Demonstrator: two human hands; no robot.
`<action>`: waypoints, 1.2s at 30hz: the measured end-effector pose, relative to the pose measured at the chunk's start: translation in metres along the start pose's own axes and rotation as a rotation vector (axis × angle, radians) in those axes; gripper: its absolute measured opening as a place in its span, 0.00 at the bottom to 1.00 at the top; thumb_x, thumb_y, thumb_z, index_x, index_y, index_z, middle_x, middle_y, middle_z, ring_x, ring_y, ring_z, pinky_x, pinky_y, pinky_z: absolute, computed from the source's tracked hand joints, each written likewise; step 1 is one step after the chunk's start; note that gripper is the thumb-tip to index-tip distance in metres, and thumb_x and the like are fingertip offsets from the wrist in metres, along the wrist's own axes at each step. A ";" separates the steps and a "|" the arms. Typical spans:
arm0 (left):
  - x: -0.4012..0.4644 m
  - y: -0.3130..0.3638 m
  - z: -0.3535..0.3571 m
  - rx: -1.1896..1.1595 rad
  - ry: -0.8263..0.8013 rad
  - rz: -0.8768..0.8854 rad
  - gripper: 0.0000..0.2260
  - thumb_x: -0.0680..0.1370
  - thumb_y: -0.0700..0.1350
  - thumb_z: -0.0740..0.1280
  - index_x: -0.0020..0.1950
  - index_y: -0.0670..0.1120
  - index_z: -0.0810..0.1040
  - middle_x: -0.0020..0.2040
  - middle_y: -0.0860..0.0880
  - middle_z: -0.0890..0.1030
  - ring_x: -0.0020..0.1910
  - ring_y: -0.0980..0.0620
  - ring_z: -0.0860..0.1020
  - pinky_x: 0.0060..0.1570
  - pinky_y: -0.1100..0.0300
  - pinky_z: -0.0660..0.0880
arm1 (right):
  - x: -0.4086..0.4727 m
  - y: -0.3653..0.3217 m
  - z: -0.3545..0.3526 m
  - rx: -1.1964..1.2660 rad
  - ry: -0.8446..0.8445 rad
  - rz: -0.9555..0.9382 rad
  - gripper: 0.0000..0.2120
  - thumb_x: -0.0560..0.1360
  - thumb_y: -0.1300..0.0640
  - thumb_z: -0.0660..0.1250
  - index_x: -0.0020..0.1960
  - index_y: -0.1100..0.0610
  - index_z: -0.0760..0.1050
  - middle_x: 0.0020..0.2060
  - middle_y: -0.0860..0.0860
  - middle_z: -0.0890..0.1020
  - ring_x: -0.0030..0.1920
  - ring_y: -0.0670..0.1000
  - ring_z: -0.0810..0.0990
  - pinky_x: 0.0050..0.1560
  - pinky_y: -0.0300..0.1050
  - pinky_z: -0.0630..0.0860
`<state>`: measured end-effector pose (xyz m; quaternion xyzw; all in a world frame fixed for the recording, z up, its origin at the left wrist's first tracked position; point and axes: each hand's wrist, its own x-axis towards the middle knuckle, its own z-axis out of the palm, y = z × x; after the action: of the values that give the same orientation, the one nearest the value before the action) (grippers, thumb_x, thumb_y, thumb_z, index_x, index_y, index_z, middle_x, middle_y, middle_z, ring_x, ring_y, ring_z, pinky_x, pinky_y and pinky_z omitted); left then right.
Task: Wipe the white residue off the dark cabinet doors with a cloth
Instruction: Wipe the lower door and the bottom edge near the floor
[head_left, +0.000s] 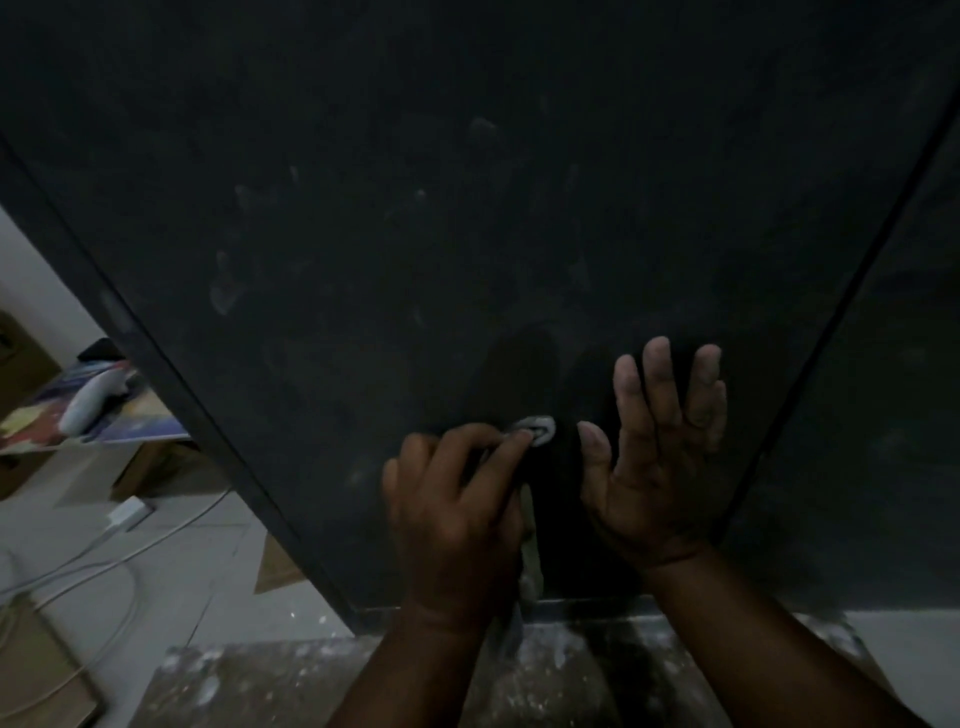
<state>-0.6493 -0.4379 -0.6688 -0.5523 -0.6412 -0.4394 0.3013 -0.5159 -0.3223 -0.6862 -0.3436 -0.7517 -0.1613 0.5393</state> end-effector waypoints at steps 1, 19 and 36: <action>0.007 0.004 0.001 -0.011 0.041 -0.015 0.10 0.74 0.38 0.76 0.53 0.48 0.89 0.48 0.48 0.84 0.40 0.43 0.75 0.41 0.51 0.67 | 0.000 0.000 -0.001 -0.001 0.004 -0.001 0.28 0.81 0.52 0.65 0.76 0.61 0.61 0.78 0.57 0.63 0.83 0.57 0.45 0.78 0.65 0.55; -0.002 -0.018 -0.006 -0.053 0.182 -0.148 0.06 0.78 0.37 0.75 0.52 0.45 0.89 0.47 0.47 0.85 0.40 0.42 0.75 0.39 0.44 0.72 | -0.022 -0.020 0.019 -0.060 -0.039 -0.157 0.26 0.83 0.47 0.62 0.78 0.51 0.61 0.84 0.48 0.46 0.83 0.60 0.41 0.79 0.64 0.47; 0.020 -0.079 -0.044 0.004 0.298 -0.181 0.04 0.79 0.39 0.76 0.52 0.44 0.88 0.46 0.45 0.84 0.44 0.44 0.75 0.50 0.65 0.67 | -0.004 -0.055 0.026 0.030 0.009 -0.206 0.25 0.79 0.52 0.69 0.74 0.55 0.68 0.74 0.55 0.68 0.74 0.70 0.60 0.73 0.68 0.64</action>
<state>-0.7343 -0.4691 -0.6506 -0.4206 -0.6374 -0.5403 0.3533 -0.5717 -0.3465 -0.6921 -0.2557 -0.7828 -0.2062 0.5285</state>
